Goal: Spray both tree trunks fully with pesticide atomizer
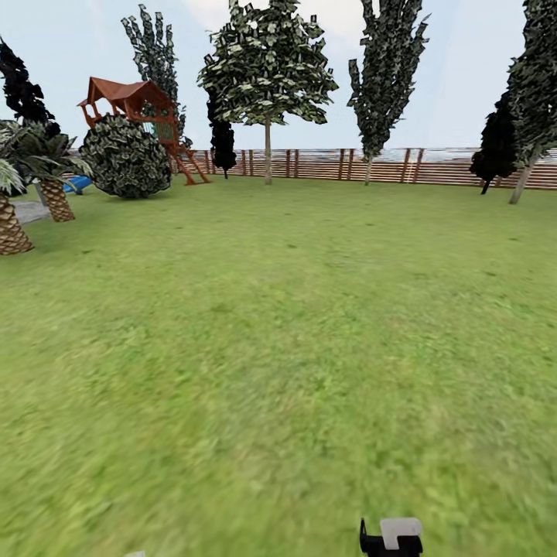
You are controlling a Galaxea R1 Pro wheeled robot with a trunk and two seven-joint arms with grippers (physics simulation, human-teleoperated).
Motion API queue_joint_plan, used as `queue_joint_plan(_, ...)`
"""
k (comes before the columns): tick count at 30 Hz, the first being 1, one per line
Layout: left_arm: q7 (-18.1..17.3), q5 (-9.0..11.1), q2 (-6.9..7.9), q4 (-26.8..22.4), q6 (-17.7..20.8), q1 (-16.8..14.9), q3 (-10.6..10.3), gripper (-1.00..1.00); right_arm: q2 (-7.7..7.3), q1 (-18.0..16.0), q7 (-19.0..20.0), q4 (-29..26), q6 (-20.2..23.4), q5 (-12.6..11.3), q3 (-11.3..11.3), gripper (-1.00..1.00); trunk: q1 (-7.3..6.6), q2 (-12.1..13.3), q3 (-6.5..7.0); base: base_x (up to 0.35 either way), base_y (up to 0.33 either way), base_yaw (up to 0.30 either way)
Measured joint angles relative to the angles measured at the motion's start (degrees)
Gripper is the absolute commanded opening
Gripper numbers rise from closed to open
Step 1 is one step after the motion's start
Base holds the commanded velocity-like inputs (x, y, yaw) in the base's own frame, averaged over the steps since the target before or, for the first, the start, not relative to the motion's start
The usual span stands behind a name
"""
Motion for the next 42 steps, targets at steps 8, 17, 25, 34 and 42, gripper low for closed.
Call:
queue_joint_plan(8, 0.0, 0.0, 0.0, 0.0, 0.1, 0.0, 0.0, -1.0, 0.07, 0.0, -0.1, 0.0, 0.0, -0.1, -0.1, 1.0, 0.0, 0.0, -0.35, 0.334, 0.0, 0.101)
queue_joint_plan(17, 0.0, -0.1, 0.0, 0.0, 0.0, 0.0, 0.0, -1.0, 0.07, 0.0, -0.1, 0.0, 0.0, -0.2, -0.1, 1.0, 0.0, 0.0, -1.08, 0.337, 0.0, 0.063)
queue_joint_plan(25, 0.0, -0.1, 0.0, 0.0, 0.0, 0.0, 0.0, -1.0, 0.07, 0.0, -0.2, 0.0, 0.0, -0.1, -0.1, 1.0, 0.0, 0.0, -1.28, 0.338, 0.0, 0.001)
queue_joint_plan(34, 0.0, -0.1, 0.0, 0.0, -0.1, 0.0, 0.0, -1.0, -0.01, 0.0, -0.2, 0.0, 0.0, -0.2, -0.1, 1.0, 0.0, 0.0, -1.28, 0.338, 0.0, 0.0)
queue_joint_plan(42, 0.0, -0.1, 0.0, 0.0, -0.1, 0.0, 0.0, -1.0, 0.06, 0.0, -0.2, 0.0, 0.0, -0.2, -0.1, 1.0, 0.0, 0.0, -1.28, 0.337, 0.0, 0.0)
